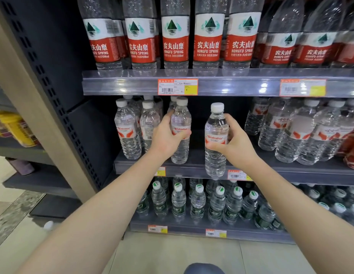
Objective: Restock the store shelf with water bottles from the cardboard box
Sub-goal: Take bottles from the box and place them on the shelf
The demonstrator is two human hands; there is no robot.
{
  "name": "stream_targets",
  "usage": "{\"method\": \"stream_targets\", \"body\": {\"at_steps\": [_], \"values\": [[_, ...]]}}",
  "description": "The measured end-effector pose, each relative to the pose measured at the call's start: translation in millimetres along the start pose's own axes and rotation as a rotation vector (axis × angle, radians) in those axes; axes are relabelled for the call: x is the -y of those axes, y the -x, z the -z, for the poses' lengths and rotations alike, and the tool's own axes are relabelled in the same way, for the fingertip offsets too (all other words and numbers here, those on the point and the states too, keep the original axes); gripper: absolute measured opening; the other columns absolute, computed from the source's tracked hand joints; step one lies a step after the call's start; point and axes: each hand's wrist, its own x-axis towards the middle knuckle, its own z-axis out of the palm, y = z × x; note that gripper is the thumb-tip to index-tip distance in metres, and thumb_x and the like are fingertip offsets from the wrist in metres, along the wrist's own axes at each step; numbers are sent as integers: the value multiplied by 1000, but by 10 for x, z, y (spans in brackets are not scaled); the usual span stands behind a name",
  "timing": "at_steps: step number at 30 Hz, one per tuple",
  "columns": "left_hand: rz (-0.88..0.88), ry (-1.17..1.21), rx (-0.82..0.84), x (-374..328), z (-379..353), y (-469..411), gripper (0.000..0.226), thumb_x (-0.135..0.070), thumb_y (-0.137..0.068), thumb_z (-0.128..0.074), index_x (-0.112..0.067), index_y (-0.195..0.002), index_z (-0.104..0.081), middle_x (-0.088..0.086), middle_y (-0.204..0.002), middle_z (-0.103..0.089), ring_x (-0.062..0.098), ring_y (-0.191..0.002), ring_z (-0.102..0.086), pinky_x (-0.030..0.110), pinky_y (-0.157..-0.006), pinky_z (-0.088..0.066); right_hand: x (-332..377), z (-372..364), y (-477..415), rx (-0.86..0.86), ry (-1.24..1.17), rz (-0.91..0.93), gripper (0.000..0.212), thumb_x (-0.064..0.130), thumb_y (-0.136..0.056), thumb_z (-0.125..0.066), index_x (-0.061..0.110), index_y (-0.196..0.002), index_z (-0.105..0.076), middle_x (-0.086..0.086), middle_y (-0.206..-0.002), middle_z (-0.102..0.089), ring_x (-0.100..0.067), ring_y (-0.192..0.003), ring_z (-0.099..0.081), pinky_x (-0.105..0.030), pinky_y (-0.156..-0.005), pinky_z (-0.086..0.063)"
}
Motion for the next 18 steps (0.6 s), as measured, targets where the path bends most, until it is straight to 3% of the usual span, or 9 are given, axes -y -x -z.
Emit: {"method": "stream_targets", "body": {"at_steps": [2, 6, 9, 11, 14, 18], "values": [[13, 6, -38, 22, 4, -3, 82, -27, -85, -88, -21, -154, -46, -11, -125, -67, 11, -119, -65, 34, -108, -50, 11, -6, 11, 5, -9, 6, 71, 8, -77, -86, 35, -133, -54, 5, -110, -74, -15, -102, -73, -48, -97, -58], [48, -23, -54, 33, 19, -15, 83, -23, -88, -85, -17, -158, -41, -15, -123, -57, 4, -116, -56, 23, -104, -43, 38, 9, 34, 18, -3, 10, 69, 7, -78, -86, 35, -132, -53, 6, -110, -74, -13, -102, -72, -46, -97, -58], [28, -88, -54, -6, -12, -34, 85, -33, -80, -86, -25, -154, -46, -10, -132, -63, 12, -122, -60, 38, -112, -48, 69, 29, 46, 20, -3, 19, 69, 6, -78, -86, 34, -133, -53, 6, -110, -74, -12, -102, -72, -46, -98, -57], [28, -114, -47, 82, -64, -72, 86, -43, -72, -82, -27, -150, -48, -2, -131, -67, 20, -124, -63, 46, -108, -53, 85, 36, 51, 19, -5, 25, 70, 5, -78, -85, 34, -133, -53, 6, -110, -74, -12, -102, -72, -44, -98, -57], [46, -110, -56, 67, -89, -27, 84, -37, -81, -84, -21, -153, -44, 3, -136, -64, 23, -128, -61, 44, -109, -51, 98, 39, 51, 19, -21, 25, 70, 5, -79, -85, 32, -134, -53, 4, -111, -74, -14, -103, -72, -44, -98, -57], [100, -129, -71, 15, -99, 65, 64, -29, -97, -76, -13, -145, -38, 9, -127, -64, 27, -116, -65, 36, -90, -50, 84, 2, 44, 17, -18, 23, 69, 5, -80, -84, 32, -135, -53, 4, -112, -73, -14, -104, -72, -45, -98, -58]]}}
